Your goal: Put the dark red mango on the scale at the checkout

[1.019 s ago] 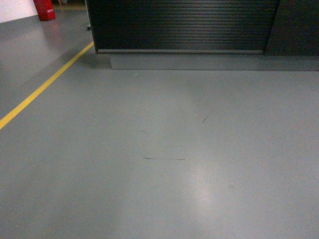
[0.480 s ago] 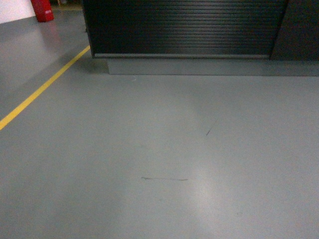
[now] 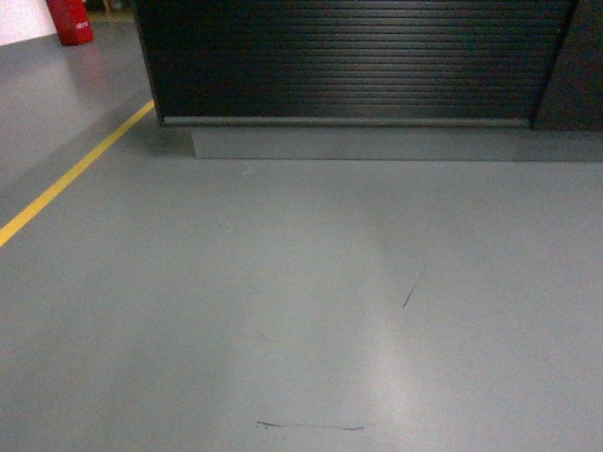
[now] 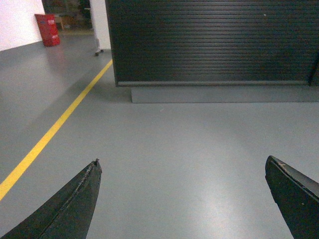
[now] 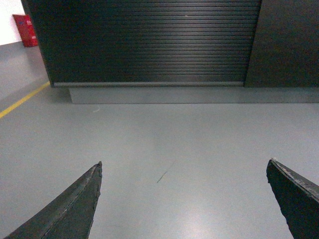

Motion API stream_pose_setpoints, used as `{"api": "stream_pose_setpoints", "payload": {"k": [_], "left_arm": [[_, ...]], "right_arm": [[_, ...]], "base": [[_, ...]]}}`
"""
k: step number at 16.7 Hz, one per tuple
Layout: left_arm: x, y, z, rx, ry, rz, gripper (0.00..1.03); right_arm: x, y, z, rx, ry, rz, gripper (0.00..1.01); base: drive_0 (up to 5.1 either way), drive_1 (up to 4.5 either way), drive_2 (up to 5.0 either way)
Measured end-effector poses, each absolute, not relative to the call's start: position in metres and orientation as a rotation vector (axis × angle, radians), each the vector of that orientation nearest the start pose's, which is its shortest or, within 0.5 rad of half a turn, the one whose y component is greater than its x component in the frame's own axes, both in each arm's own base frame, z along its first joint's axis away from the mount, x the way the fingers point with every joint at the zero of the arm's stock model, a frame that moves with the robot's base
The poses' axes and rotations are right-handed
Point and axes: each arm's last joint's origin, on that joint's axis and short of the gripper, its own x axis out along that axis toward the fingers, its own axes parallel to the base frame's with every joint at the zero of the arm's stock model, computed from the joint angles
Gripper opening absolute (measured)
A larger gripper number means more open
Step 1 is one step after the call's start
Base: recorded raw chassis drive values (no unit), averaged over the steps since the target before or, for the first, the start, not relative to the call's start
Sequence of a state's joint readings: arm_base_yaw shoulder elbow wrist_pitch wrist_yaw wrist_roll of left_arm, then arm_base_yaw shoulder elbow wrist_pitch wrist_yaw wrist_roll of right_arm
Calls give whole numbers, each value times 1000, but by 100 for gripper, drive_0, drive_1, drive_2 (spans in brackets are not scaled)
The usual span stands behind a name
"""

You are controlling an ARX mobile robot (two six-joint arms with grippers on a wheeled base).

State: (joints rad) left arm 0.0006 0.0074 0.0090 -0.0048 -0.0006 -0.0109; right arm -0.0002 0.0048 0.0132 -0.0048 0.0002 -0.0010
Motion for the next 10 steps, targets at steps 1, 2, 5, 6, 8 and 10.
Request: {"api": "stream_pose_setpoints", "payload": {"k": [1,2,5,6,8,10], "left_arm": [[98,0,166,-11,-1,1,98],[98,0,166,-11,2,1,98],[98,0,166,-11,-1,0,98],[98,0,165,-11,5,3,98],[98,0,166,-11,0,1,98],[98,0,166,-10,1,0,98]], "right_arm": [[97,0,167,-1,-4,-1,98],[97,0,167,-1,-4,0,98],[97,0,167,-1,-3,0,98],[97,0,168,-1,-9,0,98],[97,0,167,-1,-7,0,98],[97,0,167,-1,-6,0,98]], "base": [[-2,421,-425],[1,424,-421],[1,423,-420],[9,430,-413],[6,426,-414],[9,428,-411]]}}
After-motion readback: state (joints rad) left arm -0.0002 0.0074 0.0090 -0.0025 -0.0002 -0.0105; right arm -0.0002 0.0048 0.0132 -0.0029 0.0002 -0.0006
